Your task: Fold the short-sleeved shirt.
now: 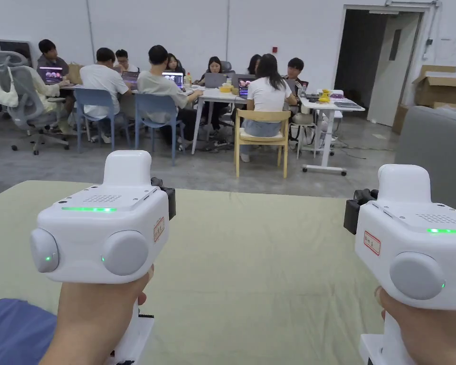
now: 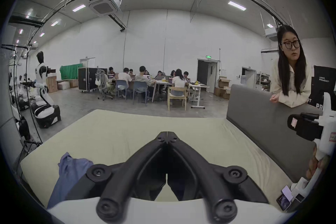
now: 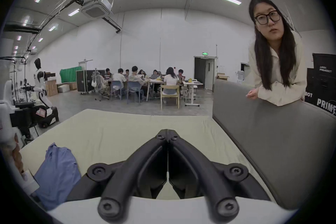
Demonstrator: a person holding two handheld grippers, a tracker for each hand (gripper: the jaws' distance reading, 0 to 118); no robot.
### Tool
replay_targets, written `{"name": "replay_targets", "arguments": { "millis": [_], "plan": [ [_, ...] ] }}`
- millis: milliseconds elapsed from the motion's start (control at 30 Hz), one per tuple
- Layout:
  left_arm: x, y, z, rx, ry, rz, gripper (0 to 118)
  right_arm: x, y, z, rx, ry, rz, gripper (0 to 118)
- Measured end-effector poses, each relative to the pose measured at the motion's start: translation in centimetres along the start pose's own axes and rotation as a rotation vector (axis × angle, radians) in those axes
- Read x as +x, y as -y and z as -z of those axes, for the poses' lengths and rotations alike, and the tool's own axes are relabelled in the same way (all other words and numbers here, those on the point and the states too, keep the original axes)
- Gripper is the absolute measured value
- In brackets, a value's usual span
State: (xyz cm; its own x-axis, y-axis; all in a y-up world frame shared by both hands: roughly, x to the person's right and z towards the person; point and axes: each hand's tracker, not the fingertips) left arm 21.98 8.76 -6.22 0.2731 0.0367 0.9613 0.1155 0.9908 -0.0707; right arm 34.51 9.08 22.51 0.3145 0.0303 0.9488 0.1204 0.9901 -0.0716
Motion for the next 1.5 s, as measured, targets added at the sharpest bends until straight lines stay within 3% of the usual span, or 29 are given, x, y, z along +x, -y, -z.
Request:
{"name": "replay_targets", "arguments": {
  "millis": [167, 500, 633, 867, 1200, 1233, 1267, 1300, 1333, 1500],
  "plan": [
    [-5.0, 0.2, -2.6, -0.012, -0.118, 0.009, 0, -6.3, 0.0, 1.7, -0.002, -0.147, 0.000, 3],
    [-19.7, 2.9, -11.4, -0.116, -0.453, -0.021, 0, -26.2, 0.9, 0.6, -0.030, -0.549, -0.014, 3],
    [-23.2, 5.2, -13.4, -0.157, -0.511, -0.043, 0, -32.1, 2.5, -0.9, -0.067, -0.646, -0.035, 3],
    [-26.9, 9.2, -13.1, -0.235, -0.549, -0.088, 0, -36.9, 4.5, -1.6, -0.109, -0.703, -0.053, 3],
    [-28.2, 12.4, -8.3, -0.279, -0.489, -0.085, 0, -37.9, 5.3, 0.6, -0.128, -0.701, -0.086, 3],
    [-28.5, 13.2, -7.1, -0.296, -0.468, -0.090, 8, -38.0, 5.5, 0.9, -0.134, -0.701, -0.093, 3],
    [-28.8, 14.4, -5.8, -0.318, -0.450, -0.094, 41, -38.1, 5.8, 1.2, -0.141, -0.697, -0.100, 3],
    [-29.0, 15.8, -4.5, -0.361, -0.432, -0.098, 89, -38.2, 6.0, 1.8, -0.152, -0.695, -0.105, 3],
    [-29.3, 17.0, -3.3, -0.419, -0.428, -0.113, 118, -38.2, 6.3, 2.3, -0.163, -0.691, -0.111, 3],
    [-31.1, 24.7, 3.4, -0.603, -0.379, -0.129, 118, -38.9, 8.3, 5.0, -0.228, -0.665, -0.152, 3]
  ]
}}
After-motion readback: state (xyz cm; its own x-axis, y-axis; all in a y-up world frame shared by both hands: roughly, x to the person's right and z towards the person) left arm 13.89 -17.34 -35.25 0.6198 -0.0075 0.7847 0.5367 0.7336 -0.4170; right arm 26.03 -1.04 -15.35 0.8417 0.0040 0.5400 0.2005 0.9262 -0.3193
